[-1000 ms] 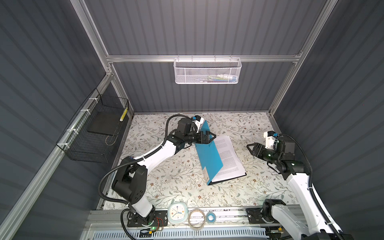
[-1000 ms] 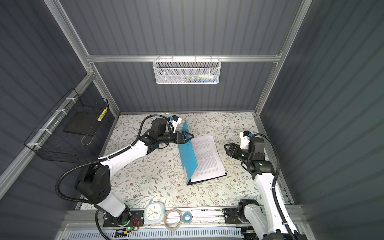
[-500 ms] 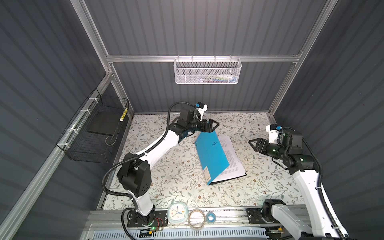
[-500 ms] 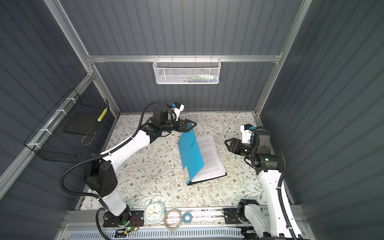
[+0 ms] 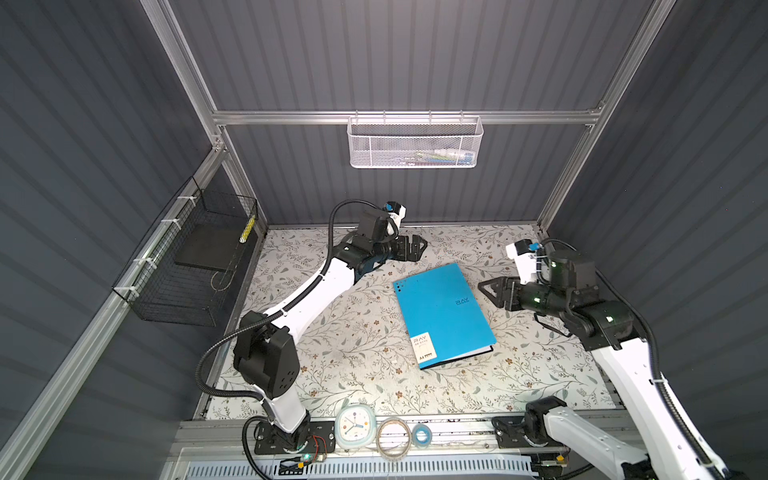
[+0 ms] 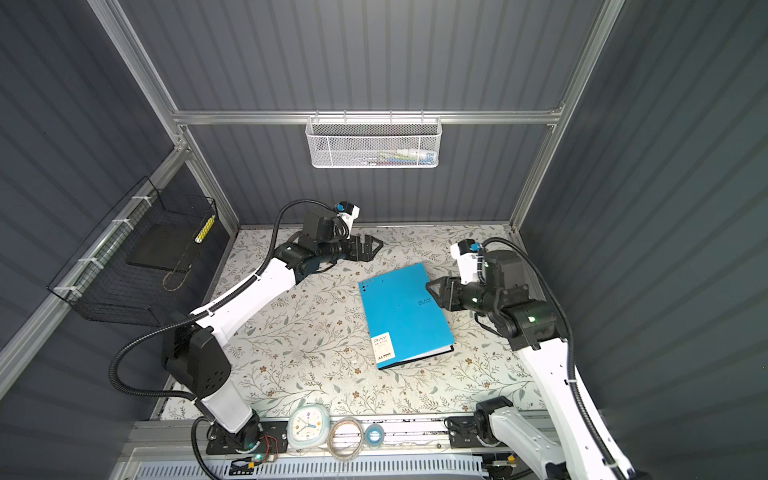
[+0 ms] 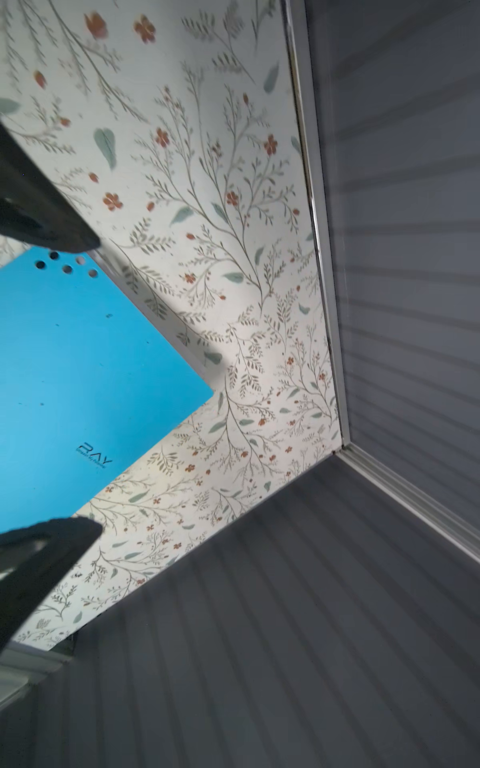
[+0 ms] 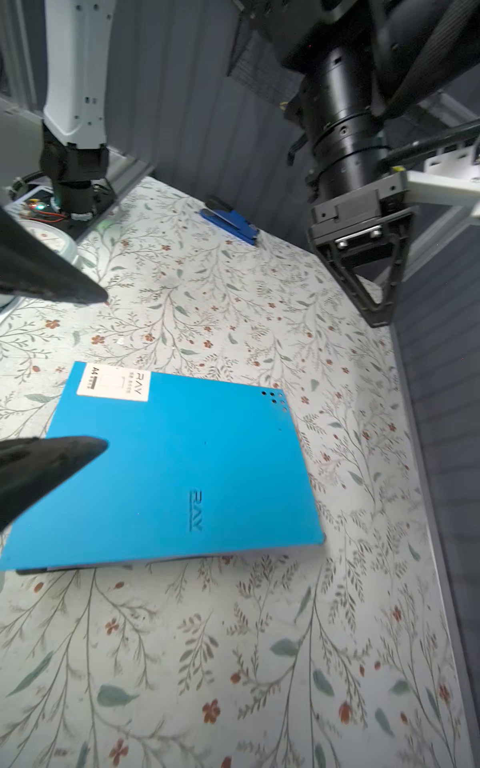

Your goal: Put the files into the folder

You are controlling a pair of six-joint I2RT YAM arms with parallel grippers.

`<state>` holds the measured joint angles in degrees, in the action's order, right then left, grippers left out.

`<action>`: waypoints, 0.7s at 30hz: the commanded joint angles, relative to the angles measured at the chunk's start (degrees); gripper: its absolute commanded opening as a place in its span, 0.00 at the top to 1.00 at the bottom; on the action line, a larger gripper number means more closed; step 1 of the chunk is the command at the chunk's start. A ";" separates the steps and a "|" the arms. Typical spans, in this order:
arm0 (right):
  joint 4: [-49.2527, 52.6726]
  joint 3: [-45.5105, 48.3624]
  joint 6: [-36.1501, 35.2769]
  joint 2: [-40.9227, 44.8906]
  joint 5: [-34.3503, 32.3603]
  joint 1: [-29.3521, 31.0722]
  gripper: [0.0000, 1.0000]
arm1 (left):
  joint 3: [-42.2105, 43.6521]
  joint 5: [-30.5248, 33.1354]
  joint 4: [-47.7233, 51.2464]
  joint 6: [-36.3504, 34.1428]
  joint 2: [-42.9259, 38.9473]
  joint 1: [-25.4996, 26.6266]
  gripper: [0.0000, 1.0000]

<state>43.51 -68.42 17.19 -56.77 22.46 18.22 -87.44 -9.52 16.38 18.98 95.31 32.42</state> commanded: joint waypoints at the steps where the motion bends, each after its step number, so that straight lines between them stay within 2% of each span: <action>1: 2.11 -1.46 -0.91 -5.85 -9.87 5.39 0.55 | 4.73 7.16 3.86 -0.41 -9.16 -3.97 0.00; 5: 2.32 -2.75 -1.56 -16.51 -17.42 10.51 0.65 | 15.54 9.99 5.35 1.63 -18.47 -13.29 0.01; 7: 0.07 -2.58 -2.22 -21.19 -17.92 12.20 0.76 | 19.02 12.20 6.99 2.44 -22.46 -16.98 0.00; 9: -3.01 -2.13 -2.50 -24.47 -17.88 13.00 0.84 | 21.50 15.34 8.22 2.46 -25.70 -18.07 0.01; 10: -4.78 -1.68 -2.22 -25.76 -18.06 13.29 0.91 | 22.66 16.82 8.53 2.43 -27.27 -18.23 0.01; 13: -7.67 -1.86 -2.40 -30.09 -18.15 13.55 1.00 | 25.52 21.08 10.49 3.17 -30.40 -18.60 0.01; 21: -7.26 -4.39 -3.90 -41.25 -18.43 14.06 1.00 | 33.36 22.67 11.77 5.48 -34.97 -20.03 0.01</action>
<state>36.03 -71.48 14.39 -96.57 5.17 31.92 -55.99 11.40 26.22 22.76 61.80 12.88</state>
